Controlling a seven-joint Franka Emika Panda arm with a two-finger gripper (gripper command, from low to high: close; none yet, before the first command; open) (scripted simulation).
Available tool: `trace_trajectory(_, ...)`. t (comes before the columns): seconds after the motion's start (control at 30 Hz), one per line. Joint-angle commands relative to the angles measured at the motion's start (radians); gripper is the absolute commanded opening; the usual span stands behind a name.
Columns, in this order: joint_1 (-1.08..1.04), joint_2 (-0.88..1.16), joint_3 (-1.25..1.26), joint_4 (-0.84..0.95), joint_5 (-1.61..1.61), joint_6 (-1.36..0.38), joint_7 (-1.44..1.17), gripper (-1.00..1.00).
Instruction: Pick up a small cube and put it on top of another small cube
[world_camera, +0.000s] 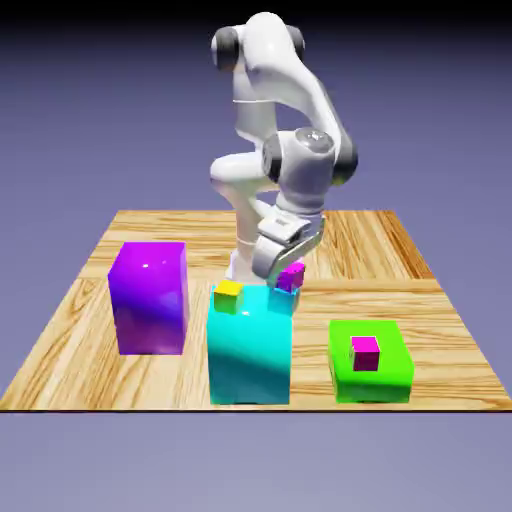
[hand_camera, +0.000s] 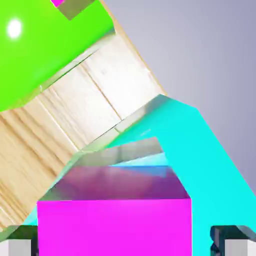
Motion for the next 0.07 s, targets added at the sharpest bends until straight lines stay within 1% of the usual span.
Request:
trace_trajectory(0.0,0.002,-0.012,0.003,0.031,0.002,-0.044,-0.001,1.0)
trace_trajectory(0.03,0.002,-0.014,0.003,0.036,0.002,-0.05,-0.002,1.0)
